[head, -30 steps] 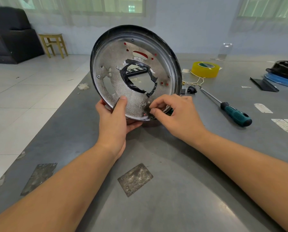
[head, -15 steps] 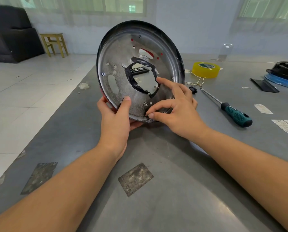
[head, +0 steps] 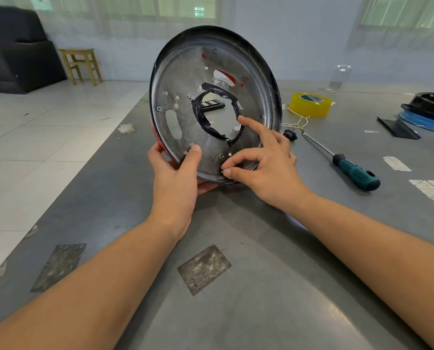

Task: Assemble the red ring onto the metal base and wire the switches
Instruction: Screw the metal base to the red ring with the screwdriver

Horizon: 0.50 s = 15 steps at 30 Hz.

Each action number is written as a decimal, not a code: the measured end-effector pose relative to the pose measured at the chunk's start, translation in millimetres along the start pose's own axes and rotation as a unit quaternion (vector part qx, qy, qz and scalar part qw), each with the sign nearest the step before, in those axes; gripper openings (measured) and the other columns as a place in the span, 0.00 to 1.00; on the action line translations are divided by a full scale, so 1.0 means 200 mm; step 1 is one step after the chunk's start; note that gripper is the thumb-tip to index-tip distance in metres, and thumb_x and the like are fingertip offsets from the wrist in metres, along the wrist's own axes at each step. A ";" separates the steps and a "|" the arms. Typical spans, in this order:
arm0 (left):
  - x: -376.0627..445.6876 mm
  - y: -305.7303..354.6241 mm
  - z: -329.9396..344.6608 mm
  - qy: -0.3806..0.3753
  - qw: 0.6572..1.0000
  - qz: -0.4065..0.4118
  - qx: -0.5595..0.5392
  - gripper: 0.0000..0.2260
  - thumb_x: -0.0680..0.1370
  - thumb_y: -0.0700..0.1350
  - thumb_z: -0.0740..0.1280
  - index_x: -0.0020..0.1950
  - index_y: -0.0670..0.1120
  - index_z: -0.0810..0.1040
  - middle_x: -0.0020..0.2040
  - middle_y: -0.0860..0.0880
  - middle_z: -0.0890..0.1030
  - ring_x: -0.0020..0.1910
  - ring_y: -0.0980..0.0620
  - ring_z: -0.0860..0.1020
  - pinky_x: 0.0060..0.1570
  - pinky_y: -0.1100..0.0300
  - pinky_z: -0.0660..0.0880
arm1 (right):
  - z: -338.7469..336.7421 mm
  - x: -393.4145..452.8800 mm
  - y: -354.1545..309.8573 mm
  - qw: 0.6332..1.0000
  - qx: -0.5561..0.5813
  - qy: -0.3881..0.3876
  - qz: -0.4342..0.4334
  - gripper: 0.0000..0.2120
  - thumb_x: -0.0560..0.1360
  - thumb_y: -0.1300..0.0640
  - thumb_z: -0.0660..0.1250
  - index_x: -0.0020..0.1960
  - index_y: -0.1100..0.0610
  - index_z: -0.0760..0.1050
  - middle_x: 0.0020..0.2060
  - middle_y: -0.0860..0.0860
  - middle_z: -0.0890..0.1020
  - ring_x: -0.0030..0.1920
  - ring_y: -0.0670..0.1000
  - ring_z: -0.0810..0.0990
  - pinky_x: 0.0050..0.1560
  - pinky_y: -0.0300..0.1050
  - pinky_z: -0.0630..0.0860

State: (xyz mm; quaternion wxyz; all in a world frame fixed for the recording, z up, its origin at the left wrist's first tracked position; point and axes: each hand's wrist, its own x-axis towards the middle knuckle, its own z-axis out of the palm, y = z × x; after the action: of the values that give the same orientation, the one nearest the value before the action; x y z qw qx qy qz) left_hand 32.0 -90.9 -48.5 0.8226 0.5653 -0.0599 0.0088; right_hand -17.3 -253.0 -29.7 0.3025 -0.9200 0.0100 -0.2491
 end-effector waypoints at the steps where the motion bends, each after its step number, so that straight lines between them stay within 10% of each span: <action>1: 0.00 0.00 0.00 0.000 1.000 0.001 0.005 0.19 0.84 0.44 0.69 0.71 0.51 0.66 0.58 0.57 0.84 0.54 0.49 0.87 0.43 0.45 0.86 | 0.00 0.00 0.00 1.000 -0.002 0.002 0.001 0.06 0.69 0.44 0.79 0.43 0.34 0.84 0.75 0.25 0.58 0.75 0.46 0.52 0.65 0.45 0.48; 15: 0.01 -0.03 -0.01 -0.003 0.997 0.054 0.059 0.27 0.75 0.52 0.72 0.71 0.55 0.66 0.60 0.58 0.83 0.61 0.48 0.84 0.58 0.36 0.81 | 0.00 -0.01 -0.01 0.999 -0.031 0.014 -0.001 0.04 0.71 0.44 0.78 0.40 0.36 0.83 0.76 0.28 0.55 0.76 0.47 0.51 0.64 0.43 0.47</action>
State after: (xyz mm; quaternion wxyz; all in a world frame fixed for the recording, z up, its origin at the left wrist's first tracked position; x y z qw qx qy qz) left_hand 34.1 -90.8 -54.0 0.7859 0.6090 -0.0921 0.0551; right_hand -19.2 -249.8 -29.6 0.2730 -0.9254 0.0207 -0.2619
